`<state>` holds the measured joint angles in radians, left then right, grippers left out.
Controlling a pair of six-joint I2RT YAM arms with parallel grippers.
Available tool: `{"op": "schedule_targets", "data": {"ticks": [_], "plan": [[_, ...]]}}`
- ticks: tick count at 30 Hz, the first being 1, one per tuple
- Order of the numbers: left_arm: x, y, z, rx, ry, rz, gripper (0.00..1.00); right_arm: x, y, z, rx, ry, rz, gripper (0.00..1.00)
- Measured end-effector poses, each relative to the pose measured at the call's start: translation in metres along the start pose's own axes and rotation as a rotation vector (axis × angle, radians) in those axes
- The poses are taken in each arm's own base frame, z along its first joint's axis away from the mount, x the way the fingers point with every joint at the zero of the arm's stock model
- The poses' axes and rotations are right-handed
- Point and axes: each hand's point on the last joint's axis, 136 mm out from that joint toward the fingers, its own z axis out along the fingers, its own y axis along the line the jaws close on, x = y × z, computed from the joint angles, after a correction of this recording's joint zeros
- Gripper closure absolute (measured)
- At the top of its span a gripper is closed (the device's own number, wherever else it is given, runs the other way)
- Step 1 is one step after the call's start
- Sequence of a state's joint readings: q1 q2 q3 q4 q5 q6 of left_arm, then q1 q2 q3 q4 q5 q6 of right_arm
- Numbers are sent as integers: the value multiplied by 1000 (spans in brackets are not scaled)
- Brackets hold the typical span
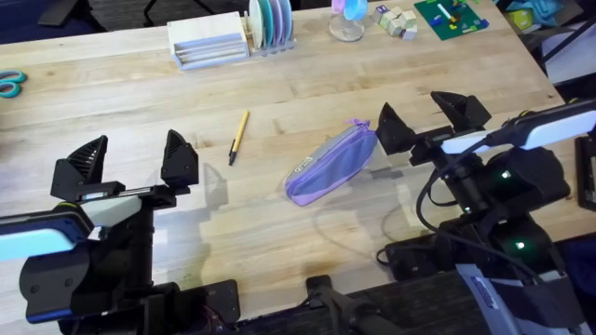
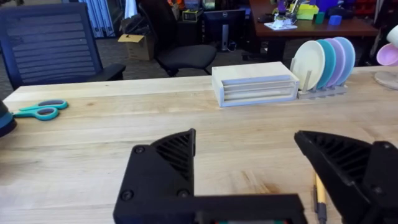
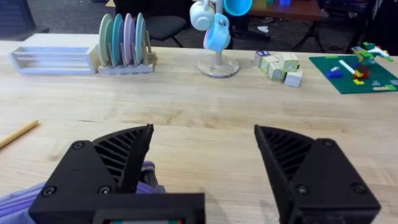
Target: Unzip the bag, pick up the pens from the table one at a time and place them inside, then zip the bag closed.
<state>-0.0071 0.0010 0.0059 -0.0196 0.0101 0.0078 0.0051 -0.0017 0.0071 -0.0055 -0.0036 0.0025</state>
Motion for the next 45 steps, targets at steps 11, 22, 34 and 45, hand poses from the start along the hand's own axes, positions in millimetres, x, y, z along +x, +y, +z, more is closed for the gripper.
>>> {"op": "schedule_targets", "data": {"ticks": [11, 22, 34, 45], "plan": [[0, 0, 0, 0, 0, 0, 8, 0, 0, 0, 0, 0, 0, 3], [5, -1, 0, 4, 23, -1, 8, 0, 1, 0, -4, 5, 1, 3], [-127, 0, -26, 5, 48, -1, 8, -109, 4, -43, -15, 173, -29, 4], [-162, -14, -9, 89, 202, -6, 8, -136, 4, -28, -20, 266, -47, 3]]}}
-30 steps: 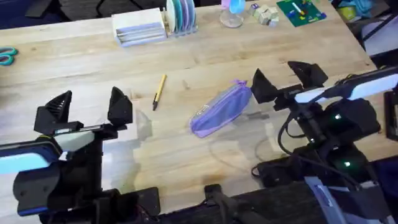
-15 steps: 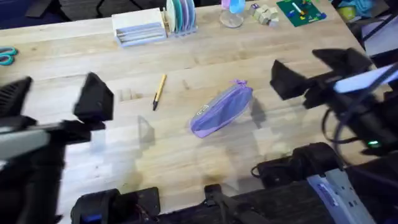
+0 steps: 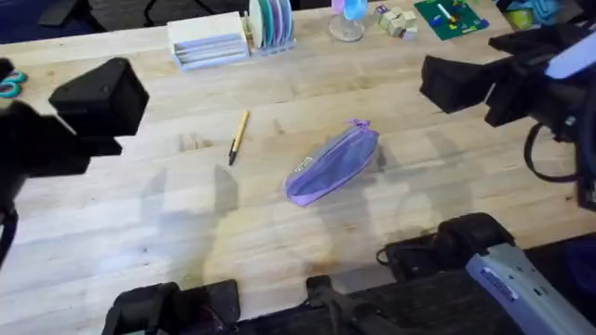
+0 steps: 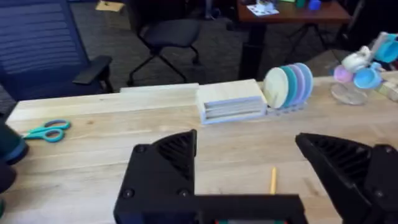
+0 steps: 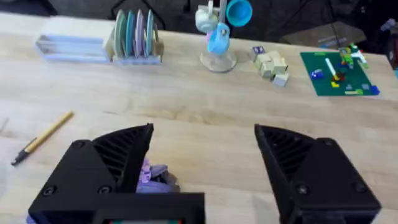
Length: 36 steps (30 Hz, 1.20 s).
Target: Unzip the bag, pick up the pens from the table one at a time and place them inside, then zip the bag closed.
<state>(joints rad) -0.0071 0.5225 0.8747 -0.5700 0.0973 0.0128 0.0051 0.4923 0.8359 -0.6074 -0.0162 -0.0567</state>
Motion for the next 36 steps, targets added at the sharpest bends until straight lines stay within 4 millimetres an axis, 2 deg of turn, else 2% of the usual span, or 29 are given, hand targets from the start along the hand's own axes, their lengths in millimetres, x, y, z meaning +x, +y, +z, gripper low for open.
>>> {"op": "schedule_targets", "data": {"ticks": [3, 11, 16, 20, 29, 36], "plan": [[0, -14, 5, 84, 35, 17, 8, 2, 0, 3, -1, 16, -4, 3], [32, -55, 10, 313, 188, 32, 6, 3, 0, 3, -1, 16, -25, 3], [44, -84, 5, 448, 227, 131, 6, 2, 0, 3, -1, 16, -34, 4], [58, -103, 11, 533, 277, 195, 5, 3, 0, 3, -1, 16, -39, 3], [113, -146, 35, 693, 502, 281, 5, 2, 0, 3, -1, 15, -57, 3], [147, -179, 24, 869, 570, 482, 6, 2, 0, 3, -2, 15, -87, 3]]}}
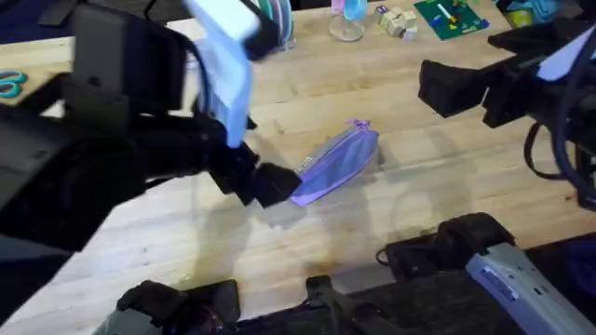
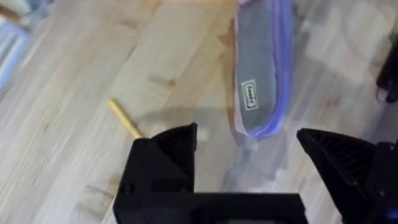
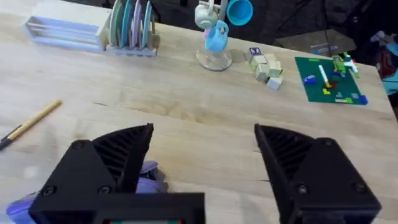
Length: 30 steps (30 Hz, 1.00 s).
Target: Unzip the bag, pick up the pens from the table one at a time and place them inside, then zip the bag closed.
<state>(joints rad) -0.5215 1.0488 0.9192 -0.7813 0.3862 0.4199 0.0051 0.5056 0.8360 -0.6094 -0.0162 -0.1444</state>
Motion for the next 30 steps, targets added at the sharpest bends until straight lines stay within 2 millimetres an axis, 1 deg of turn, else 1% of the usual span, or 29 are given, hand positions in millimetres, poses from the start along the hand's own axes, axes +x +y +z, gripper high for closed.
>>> {"op": "schedule_targets", "data": {"ticks": [3, 10, 13, 15, 16, 17, 20, 25, 30], "plan": [[3, -13, 7, 47, 26, 71, 6, 0, 0, 0, 0, 0, -6, 3], [7, -23, 19, 110, 56, 112, 8, 0, 0, 0, 0, 0, -11, 3], [11, -28, 29, 154, 81, 108, 7, 0, 0, 0, 0, 0, -11, 3], [15, -32, 37, 189, 105, 97, 8, 0, 0, 0, 0, 0, -12, 3], [22, -35, 48, 233, 139, 75, 8, 0, 0, 0, 0, 0, -13, 3], [34, -36, 65, 281, 196, 39, 8, 0, 0, 0, 0, 0, -13, 4], [36, -36, 68, 286, 203, 35, 8, 0, 0, 0, 0, 0, -13, 4], [31, -37, 74, 308, 182, 34, 8, 0, 0, 0, 0, 0, -13, 4], [40, -42, 85, 354, 216, 7, 8, 0, 0, 0, 0, 0, -14, 4]]}}
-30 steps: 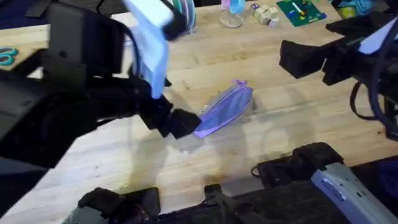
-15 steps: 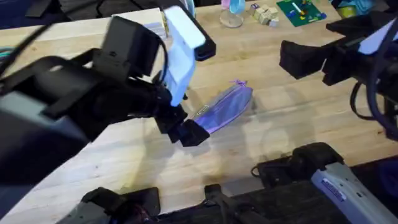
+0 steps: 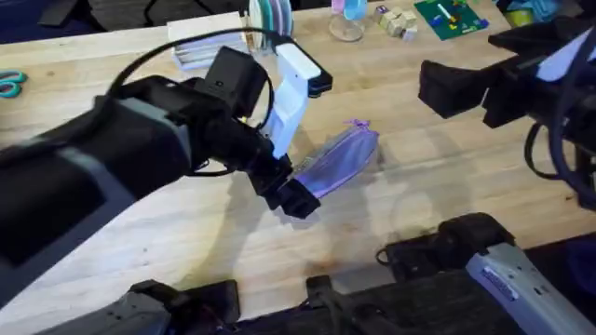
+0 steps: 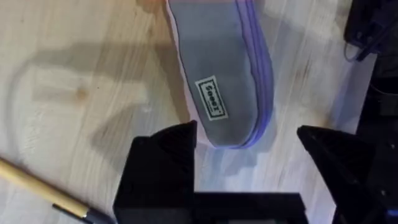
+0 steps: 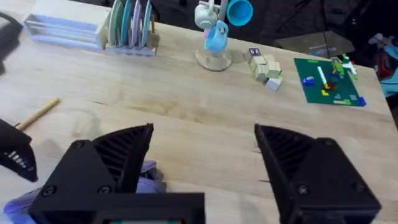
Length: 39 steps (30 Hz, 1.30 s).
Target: Unzip the bag, pick up the pens from the table one at a time and place them inside, then zip the bag closed.
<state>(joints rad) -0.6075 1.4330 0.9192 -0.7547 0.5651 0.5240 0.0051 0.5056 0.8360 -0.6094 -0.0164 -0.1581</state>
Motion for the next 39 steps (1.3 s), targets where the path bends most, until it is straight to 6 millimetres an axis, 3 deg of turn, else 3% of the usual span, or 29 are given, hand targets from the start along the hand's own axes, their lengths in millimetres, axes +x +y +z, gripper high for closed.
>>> {"op": "schedule_targets", "data": {"ticks": [7, 31, 37, 39], "plan": [[4, -5, 16, 89, 16, -38, 8, 0, 0, 0, 0, 0, 0, 4], [-1, 9, 18, 25, 4, -8, 8, 0, 0, 0, 0, 1, 0, 4], [0, 10, 18, 19, 6, -8, 397, 0, 0, 0, 0, 1, 0, 3], [0, 11, 18, 15, 8, -5, 643, 1, 0, 0, -1, 4, 0, 3]]}}
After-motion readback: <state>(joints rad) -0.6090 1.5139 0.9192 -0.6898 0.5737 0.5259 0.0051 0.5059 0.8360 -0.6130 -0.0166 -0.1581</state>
